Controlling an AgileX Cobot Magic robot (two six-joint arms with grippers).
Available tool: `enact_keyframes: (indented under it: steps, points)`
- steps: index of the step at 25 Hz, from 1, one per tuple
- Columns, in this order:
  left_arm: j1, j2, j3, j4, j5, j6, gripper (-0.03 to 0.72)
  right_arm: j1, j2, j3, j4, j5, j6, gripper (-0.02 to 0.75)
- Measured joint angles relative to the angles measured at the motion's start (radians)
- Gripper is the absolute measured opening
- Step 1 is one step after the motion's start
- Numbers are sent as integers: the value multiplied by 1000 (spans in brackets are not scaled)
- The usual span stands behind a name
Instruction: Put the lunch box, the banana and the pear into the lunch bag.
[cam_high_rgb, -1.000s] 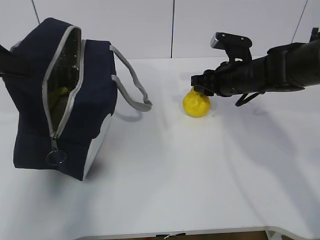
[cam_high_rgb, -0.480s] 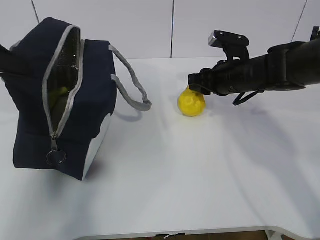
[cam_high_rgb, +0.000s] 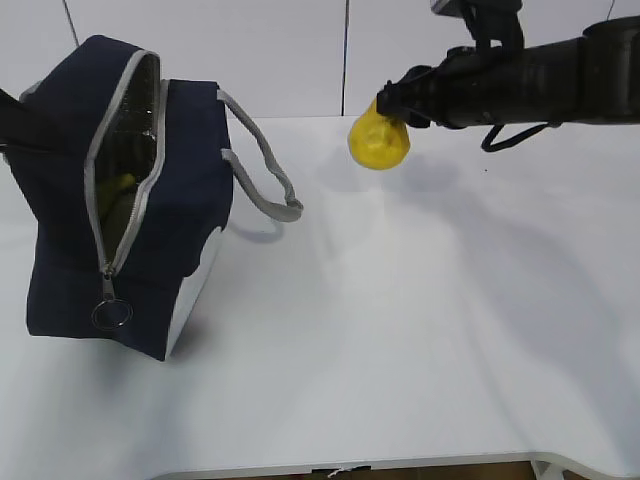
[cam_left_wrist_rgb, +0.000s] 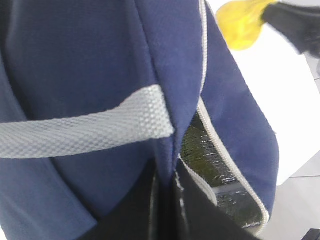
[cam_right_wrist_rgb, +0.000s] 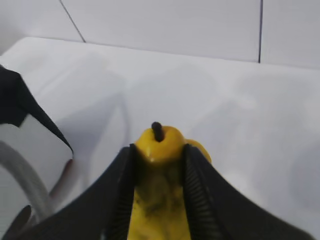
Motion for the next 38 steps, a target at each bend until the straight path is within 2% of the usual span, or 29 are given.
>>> enact_keyframes:
  steps: [4, 11, 17, 20, 25, 32, 38]
  points:
    - [0, 0, 0, 0, 0, 0, -15, 0, -69, 0, 2, 89, -17, 260]
    - [0, 0, 0, 0, 15, 0, -15, 0, -107, -22, 14, 443, -33, 260]
    - [2, 0, 0, -67, 50, 45, -15, 4, -107, -88, 3, 639, -60, 260]
    - [2, 2, 0, -110, 62, 69, -15, 21, -107, -110, 3, 651, -66, 260]
    - [2, 4, 0, -141, 88, 88, -15, 98, -107, -112, 0, 638, -131, 259]
    - [2, 4, 0, -146, 99, 94, -15, 221, -60, -124, -2, 511, -350, 259]
    - [2, 4, 0, -146, 99, 99, -15, 253, 52, -185, -2, 469, -436, 259]
